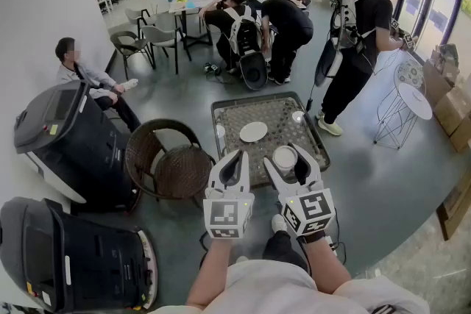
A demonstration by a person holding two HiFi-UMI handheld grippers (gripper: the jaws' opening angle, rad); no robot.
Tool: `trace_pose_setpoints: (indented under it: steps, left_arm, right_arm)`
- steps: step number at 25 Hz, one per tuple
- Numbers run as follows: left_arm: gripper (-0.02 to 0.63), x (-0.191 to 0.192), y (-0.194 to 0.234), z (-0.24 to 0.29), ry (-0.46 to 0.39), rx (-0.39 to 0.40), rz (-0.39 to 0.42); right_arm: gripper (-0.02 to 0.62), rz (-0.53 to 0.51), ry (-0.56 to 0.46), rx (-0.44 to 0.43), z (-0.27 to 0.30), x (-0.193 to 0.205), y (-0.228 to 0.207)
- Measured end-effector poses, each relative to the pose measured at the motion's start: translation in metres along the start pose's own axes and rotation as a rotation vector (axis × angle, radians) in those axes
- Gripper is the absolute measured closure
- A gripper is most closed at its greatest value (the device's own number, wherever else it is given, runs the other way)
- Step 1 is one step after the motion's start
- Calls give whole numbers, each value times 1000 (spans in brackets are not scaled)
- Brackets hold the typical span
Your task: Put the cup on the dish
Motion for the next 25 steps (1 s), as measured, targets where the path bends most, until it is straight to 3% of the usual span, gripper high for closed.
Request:
trace_pose_setpoints:
  steps: [14, 25]
  left_arm:
    - [603, 25, -32, 14, 23, 25, -69]
    - [603, 49, -24, 55, 85, -36, -77]
  right_arm:
    - [333, 5, 56, 24, -26, 24, -28]
    - [333, 70, 104, -33, 16, 48, -61]
Point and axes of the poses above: the fingertips, and each gripper's own axes: z forward along the fingers, y to its left, x out of its underside, the point moved 6 cm from there along -z, backward along the fingers, and after that the axes turned 8 degrees about x, right-handed, at the moved point
